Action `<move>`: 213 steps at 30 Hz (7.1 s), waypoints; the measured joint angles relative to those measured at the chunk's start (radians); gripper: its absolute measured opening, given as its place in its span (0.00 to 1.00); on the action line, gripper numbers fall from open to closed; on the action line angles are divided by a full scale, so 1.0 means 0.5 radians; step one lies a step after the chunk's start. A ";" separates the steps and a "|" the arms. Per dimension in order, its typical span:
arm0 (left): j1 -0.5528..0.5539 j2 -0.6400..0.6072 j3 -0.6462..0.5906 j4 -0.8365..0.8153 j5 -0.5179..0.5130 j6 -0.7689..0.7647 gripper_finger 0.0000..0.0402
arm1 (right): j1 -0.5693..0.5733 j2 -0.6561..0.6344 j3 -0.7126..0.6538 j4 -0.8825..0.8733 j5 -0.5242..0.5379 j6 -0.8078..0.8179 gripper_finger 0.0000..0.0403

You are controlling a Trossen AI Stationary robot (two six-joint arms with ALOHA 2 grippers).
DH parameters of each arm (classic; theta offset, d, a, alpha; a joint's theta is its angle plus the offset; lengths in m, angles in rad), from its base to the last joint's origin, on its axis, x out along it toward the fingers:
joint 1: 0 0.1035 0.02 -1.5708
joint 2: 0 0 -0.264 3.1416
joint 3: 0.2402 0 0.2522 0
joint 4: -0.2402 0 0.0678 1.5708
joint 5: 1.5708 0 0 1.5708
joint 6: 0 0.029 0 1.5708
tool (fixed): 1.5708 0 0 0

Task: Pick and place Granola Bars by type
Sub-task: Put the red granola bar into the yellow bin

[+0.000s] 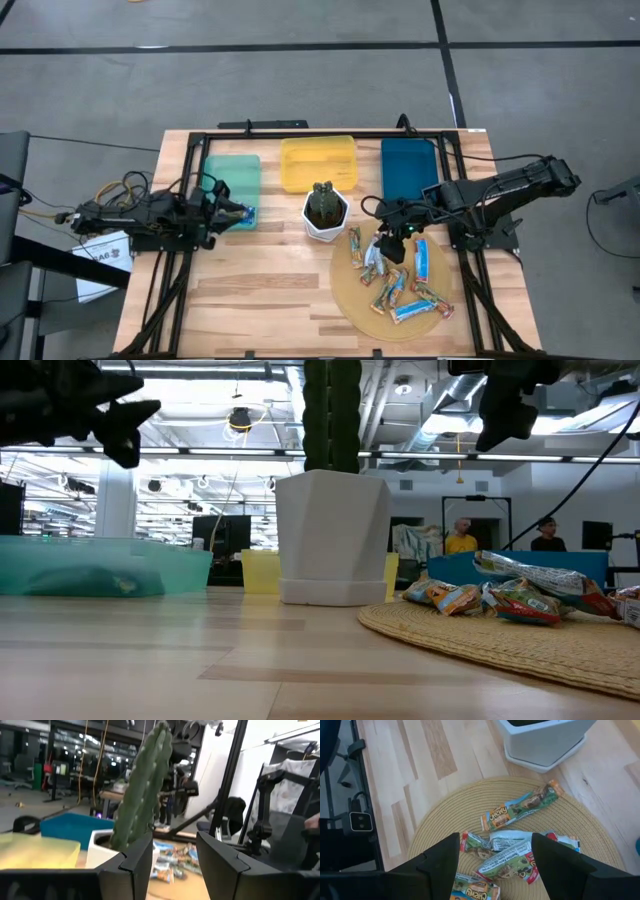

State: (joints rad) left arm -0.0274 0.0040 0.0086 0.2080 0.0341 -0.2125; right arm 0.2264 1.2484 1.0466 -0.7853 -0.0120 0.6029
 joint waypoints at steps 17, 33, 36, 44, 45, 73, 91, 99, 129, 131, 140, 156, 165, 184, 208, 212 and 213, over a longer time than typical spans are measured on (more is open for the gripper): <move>-0.002 0.000 0.025 -0.377 0.169 0.087 0.36 | 0.000 0.000 0.000 -0.017 0.021 -0.017 0.59; -0.105 -0.002 0.002 -0.214 0.221 0.155 0.36 | 0.000 0.000 0.000 -0.045 0.021 -0.017 0.59; -0.106 -0.002 0.002 -0.209 0.221 0.136 0.36 | 0.000 0.000 0.000 -0.044 0.021 -0.017 0.59; -0.106 0.007 0.001 -0.299 0.216 0.145 0.36 | 0.000 0.000 0.000 -0.044 0.021 -0.018 0.59; -0.105 0.016 0.001 -0.298 0.216 0.144 0.36 | 0.000 0.000 0.000 -0.044 0.021 -0.018 0.59; -0.105 0.062 -0.002 -0.299 0.214 0.126 0.36 | 0.125 0.000 0.000 -0.152 -0.413 0.715 0.59; -0.105 0.061 -0.002 -0.299 0.214 0.126 0.36 | 0.687 0.032 -0.175 -0.607 -0.014 1.542 0.59; -0.105 0.061 -0.002 -0.300 0.214 0.126 0.36 | 0.855 0.032 -0.481 -0.618 0.006 2.264 0.59; -0.105 0.061 -0.002 -0.299 0.212 0.126 0.36 | 0.479 0.032 -1.032 0.031 -0.020 2.261 0.59; -0.104 0.061 -0.002 -0.299 0.212 0.126 0.36 | 0.458 0.032 -1.032 0.012 -0.021 2.221 0.59; -0.105 0.061 -0.002 -0.300 0.212 0.126 0.36 | 0.419 0.032 -1.032 -0.007 -0.024 2.175 0.37; -0.104 0.061 -0.002 -0.300 0.211 0.126 0.36 | 0.419 0.031 -1.032 0.106 0.093 2.021 0.04; -0.105 0.061 -0.002 -0.300 0.212 0.126 0.36 | 0.398 0.028 -0.922 0.184 0.241 2.017 0.05; -0.104 0.062 -0.003 -0.299 0.212 0.126 0.36 | -0.041 -0.319 -0.241 0.044 0.985 1.362 0.02; -0.105 0.062 -0.003 -0.299 0.211 0.126 0.36 | -0.567 -0.381 0.354 0.070 1.167 -0.049 0.04; -0.105 0.062 -0.003 -0.300 0.212 0.126 0.36 | -0.599 -0.381 0.354 0.072 1.068 -0.075 0.03; -0.104 0.062 -0.003 -0.300 0.211 0.126 0.36 | -0.609 -0.381 0.354 0.073 1.067 -0.077 0.03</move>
State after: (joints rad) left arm -0.0796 0.0349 0.0072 0.0582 0.1398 -0.1497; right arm -0.0783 1.0580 1.2236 -0.7486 0.5216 0.5642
